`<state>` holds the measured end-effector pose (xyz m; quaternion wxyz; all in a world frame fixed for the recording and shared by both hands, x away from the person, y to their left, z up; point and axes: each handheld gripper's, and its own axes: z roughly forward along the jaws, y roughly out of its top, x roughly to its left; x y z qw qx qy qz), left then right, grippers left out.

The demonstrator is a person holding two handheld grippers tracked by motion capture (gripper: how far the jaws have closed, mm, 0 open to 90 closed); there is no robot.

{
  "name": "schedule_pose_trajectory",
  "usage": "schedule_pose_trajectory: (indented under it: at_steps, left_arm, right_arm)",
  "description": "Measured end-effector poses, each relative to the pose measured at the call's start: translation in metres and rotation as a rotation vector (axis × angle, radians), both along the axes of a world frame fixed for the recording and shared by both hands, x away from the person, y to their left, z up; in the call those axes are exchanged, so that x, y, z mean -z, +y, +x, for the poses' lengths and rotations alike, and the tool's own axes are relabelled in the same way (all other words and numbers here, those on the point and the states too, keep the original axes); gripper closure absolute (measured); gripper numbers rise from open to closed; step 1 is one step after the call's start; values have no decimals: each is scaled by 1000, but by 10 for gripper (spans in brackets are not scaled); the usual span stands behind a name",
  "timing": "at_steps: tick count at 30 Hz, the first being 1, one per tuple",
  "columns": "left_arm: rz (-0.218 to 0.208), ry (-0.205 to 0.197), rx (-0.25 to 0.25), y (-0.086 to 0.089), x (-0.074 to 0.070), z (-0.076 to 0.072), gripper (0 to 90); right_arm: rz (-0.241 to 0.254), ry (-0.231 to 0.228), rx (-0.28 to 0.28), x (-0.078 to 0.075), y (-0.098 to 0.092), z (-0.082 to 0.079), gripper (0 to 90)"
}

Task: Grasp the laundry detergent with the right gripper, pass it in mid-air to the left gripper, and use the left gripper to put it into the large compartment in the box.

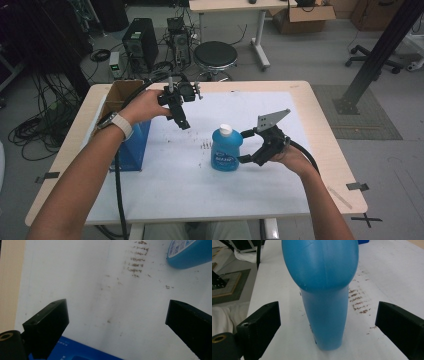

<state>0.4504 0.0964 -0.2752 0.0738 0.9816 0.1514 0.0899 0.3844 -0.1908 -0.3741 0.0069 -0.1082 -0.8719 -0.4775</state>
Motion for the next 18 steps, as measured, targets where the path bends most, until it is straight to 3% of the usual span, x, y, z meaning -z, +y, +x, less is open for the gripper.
schedule_pose_trajectory:
  at_steps: [18]
  left_arm:
    - [-1,-4,3,-1,0,0,54]
  right_arm:
    - [17,-3,-16,11,19,-1,63]
